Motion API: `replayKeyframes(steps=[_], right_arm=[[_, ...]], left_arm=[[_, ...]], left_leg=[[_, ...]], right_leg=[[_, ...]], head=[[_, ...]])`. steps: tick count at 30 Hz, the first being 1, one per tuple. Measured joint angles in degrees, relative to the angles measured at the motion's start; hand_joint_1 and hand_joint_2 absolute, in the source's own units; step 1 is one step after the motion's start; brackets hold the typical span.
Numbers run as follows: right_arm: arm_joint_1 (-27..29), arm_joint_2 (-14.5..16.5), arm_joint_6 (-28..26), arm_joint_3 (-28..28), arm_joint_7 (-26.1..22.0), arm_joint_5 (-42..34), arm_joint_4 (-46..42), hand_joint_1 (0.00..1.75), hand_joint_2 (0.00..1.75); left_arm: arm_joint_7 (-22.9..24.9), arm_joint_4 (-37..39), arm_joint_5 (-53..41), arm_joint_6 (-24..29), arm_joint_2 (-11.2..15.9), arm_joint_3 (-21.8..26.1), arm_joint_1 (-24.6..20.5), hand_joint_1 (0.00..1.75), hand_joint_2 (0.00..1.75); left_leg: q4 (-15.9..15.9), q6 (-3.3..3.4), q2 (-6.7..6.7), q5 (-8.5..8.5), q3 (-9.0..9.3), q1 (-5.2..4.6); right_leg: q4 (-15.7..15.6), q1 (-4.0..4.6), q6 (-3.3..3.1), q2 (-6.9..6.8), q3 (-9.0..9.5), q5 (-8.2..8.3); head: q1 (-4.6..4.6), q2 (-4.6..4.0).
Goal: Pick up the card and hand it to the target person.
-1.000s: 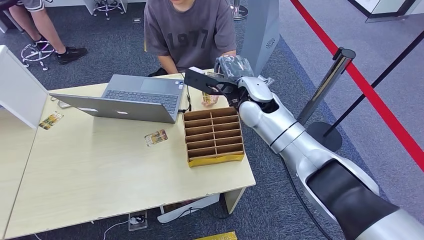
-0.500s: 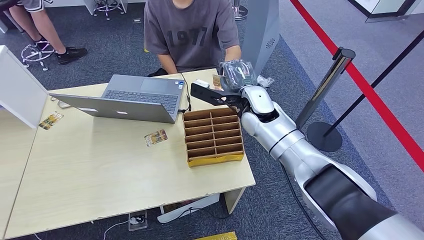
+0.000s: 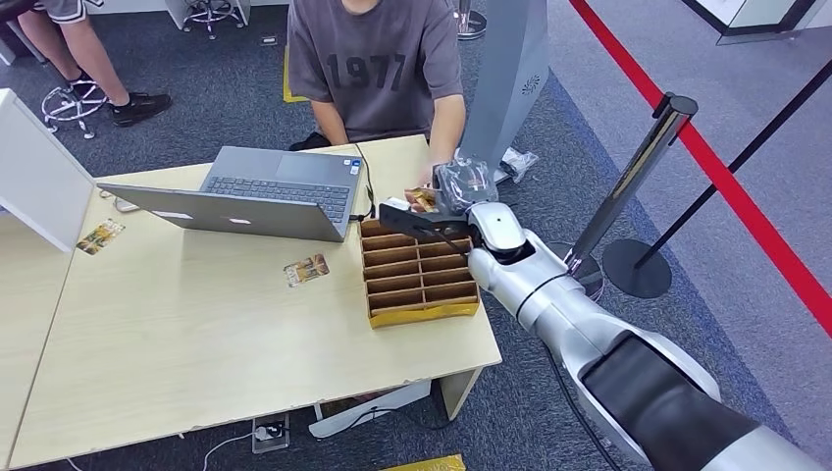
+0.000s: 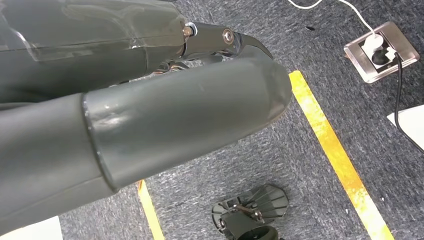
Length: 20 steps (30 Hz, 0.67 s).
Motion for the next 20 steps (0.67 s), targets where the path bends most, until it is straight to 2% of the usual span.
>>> replayKeyframes(steps=[1, 3, 14, 20], right_arm=[[0.16, 0.0, -0.12, -0.01, 0.08, 0.52, 0.16, 0.17, 1.75], [0.44, 0.0, -0.34, -0.03, 0.24, 1.31, 0.44, 0.0, 1.75], [0.53, 0.0, -3.11, -1.61, 0.49, 2.77, 0.51, 0.0, 1.75], [1.69, 0.0, -7.08, -2.9, -0.56, 2.4, -0.86, 0.0, 1.75]], left_arm=[[-0.01, 0.0, -0.06, -0.02, -0.01, 0.0, 0.0, 0.0, 0.0], [-0.01, 0.0, -0.16, -0.04, -0.01, 0.0, -0.01, 0.0, 0.0], [-0.16, 0.0, -0.37, -0.14, -0.03, 0.0, -0.04, 0.0, 0.0], [-0.19, 0.0, -0.36, -0.11, -0.03, 0.0, -0.01, 0.0, 0.0]], left_leg=[[0.0, 0.0, 0.0, 0.0, 0.0, 0.0], [0.0, 0.0, 0.01, 0.0, 0.01, 0.0], [0.0, 0.0, 0.02, 0.0, 0.06, 0.01], [0.01, 0.0, 0.01, 0.0, 0.05, 0.0]], right_leg=[[0.0, 0.0, 0.0, 0.0, 0.0, 0.0], [0.0, 0.0, 0.0, 0.0, -0.01, 0.0], [0.0, 0.0, 0.0, 0.02, 0.03, 0.0], [0.0, 0.0, 0.0, 0.01, 0.05, 0.01]], head=[[0.0, 0.0], [0.0, 0.0], [0.0, 0.0], [0.0, 0.0]])
